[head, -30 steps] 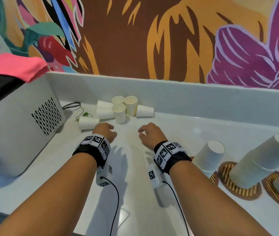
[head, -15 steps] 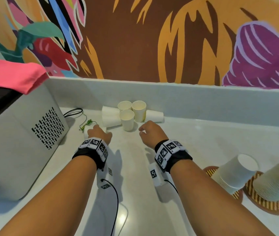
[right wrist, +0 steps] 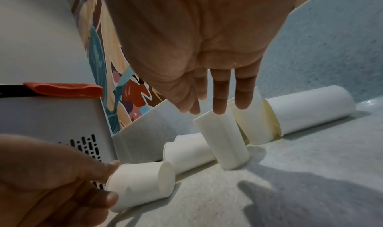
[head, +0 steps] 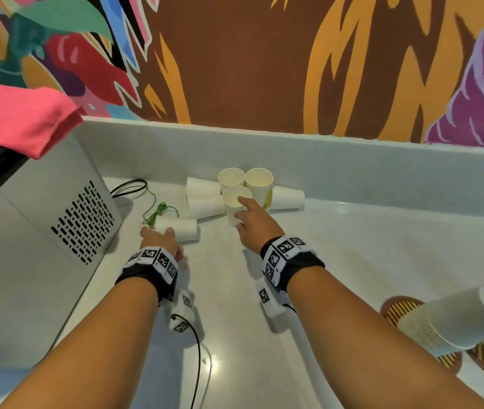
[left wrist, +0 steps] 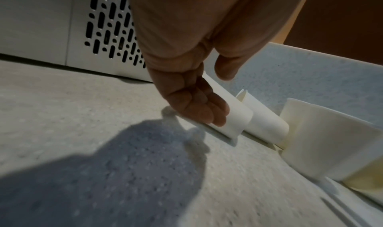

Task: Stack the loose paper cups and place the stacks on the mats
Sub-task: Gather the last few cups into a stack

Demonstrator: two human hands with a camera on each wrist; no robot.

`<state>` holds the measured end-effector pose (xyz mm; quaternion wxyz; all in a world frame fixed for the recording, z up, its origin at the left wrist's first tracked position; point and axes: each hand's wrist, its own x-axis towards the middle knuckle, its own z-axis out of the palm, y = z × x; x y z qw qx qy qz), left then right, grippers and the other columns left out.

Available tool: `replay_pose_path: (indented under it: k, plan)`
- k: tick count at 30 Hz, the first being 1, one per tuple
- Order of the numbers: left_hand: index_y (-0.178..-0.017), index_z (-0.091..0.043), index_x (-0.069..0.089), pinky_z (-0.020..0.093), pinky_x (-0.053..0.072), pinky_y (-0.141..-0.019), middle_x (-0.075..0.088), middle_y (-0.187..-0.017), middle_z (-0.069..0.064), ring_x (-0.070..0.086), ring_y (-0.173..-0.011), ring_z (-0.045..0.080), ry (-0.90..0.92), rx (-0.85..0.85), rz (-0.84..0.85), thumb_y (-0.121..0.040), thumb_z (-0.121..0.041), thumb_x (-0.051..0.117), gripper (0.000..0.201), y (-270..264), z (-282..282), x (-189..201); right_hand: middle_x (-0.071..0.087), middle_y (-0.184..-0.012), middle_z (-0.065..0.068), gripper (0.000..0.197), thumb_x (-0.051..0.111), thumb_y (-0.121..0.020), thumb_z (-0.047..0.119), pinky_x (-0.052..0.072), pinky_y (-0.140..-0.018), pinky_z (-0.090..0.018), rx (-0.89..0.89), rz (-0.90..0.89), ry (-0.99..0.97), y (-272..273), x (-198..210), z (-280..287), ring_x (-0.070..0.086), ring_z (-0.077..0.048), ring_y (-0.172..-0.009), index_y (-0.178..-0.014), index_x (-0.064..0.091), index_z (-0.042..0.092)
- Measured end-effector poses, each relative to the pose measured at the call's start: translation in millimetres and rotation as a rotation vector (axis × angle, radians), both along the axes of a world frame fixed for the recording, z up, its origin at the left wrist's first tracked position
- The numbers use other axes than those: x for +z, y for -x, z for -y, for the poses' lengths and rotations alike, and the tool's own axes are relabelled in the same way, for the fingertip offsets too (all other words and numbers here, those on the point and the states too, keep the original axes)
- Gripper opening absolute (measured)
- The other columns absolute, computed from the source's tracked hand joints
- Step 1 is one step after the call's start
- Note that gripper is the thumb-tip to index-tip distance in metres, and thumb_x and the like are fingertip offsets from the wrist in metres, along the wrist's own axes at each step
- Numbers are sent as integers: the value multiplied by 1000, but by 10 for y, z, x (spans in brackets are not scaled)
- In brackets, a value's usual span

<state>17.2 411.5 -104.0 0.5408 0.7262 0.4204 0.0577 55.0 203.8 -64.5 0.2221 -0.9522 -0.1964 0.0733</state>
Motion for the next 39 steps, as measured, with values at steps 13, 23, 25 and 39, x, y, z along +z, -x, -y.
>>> replay_pose_path:
  k: [13,23,25,39]
  plan:
    - [-88,-7,57,44,60,-69,66,-87,13,68,-75,31,-150,-262,-30,-83,-51,64,45,-93,35,156,46,-130,-11,30,49,-94,11,44,-97,-36,-58,64,-78,-118,1,-75,53,-29,-111,-122,58,3]
    - [-132,-22,35,28,43,-79,49,-107,-4,51,-94,18,-361,-491,138,-63,-29,85,86,-109,427,341,58,-104,-4,18,54,-88,3,45,-86,-22,-145,325,-576,-37,543,-86,54,-13,-91,-96,70,7]
    - [-139,-24,28,27,42,-77,52,-106,-4,54,-92,17,-342,-523,172,-63,-27,85,95,-132,485,363,60,-103,-5,18,55,-86,3,47,-87,-26,-88,268,-540,1,559,-127,55,-14,-91,-93,71,8]
    - [-141,-27,27,25,40,-82,55,-117,-1,56,-107,23,-356,-627,155,-70,-30,80,89,-218,687,330,45,-141,0,41,48,-82,-2,38,-104,-39,-208,103,3,-440,95,269,44,-27,-123,-117,64,14]
